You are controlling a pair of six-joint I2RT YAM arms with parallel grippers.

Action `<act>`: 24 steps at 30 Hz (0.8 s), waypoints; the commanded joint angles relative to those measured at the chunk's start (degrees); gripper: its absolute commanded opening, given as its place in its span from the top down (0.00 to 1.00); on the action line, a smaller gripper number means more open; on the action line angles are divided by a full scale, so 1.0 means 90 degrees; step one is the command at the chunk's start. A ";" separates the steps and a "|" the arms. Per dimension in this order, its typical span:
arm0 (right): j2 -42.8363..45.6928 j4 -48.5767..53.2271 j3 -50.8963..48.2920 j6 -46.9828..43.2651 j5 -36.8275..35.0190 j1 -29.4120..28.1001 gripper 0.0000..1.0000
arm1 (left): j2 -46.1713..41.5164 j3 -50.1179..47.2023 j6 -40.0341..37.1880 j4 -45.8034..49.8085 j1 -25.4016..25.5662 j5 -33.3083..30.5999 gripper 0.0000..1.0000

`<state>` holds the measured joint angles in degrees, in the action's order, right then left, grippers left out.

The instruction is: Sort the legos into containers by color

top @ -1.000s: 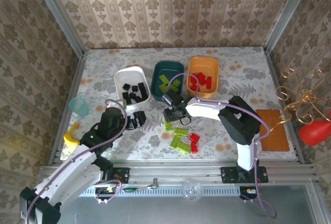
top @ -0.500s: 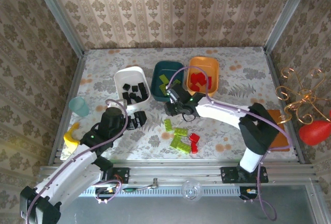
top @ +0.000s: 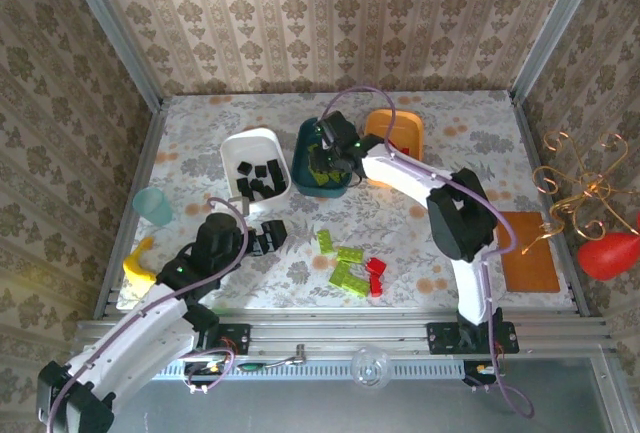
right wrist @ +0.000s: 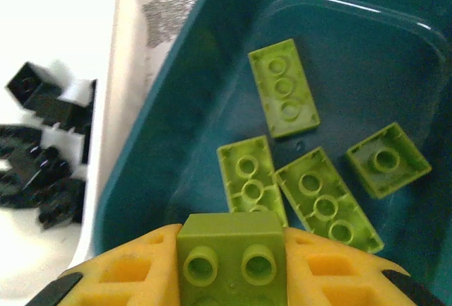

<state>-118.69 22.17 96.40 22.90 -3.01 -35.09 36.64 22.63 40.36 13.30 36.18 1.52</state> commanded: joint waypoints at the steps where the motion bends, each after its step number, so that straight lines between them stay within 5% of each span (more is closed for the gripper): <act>1: -0.0287 0.0562 0.0713 0.0064 -0.0042 0.0068 0.59 | -0.0097 -0.0154 0.0211 0.0026 0.0133 -0.0075 0.02; 4: -0.0308 0.0757 0.0969 0.0045 -0.0044 0.0081 0.38 | -0.0068 -0.0215 0.0250 -0.0039 0.0205 -0.0086 0.00; 7: 0.0041 0.0702 0.0730 0.0047 -0.0027 0.0062 0.31 | -0.0058 -0.0220 0.0233 -0.0054 0.0252 -0.0117 0.00; 17: 0.1803 0.0418 -0.1833 0.0431 -0.0087 -0.0712 0.27 | -0.0237 -0.0254 0.0106 -0.0243 0.0304 -0.0173 0.00; 24: 0.1935 0.0442 -0.3091 0.0727 -0.0219 -0.1488 0.27 | -0.0414 -0.0376 0.0105 -0.0191 0.0300 -0.0310 0.00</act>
<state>-101.01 25.45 71.07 27.29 -3.22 -46.94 33.78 20.25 41.43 12.19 38.61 -0.01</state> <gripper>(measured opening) 0.731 0.999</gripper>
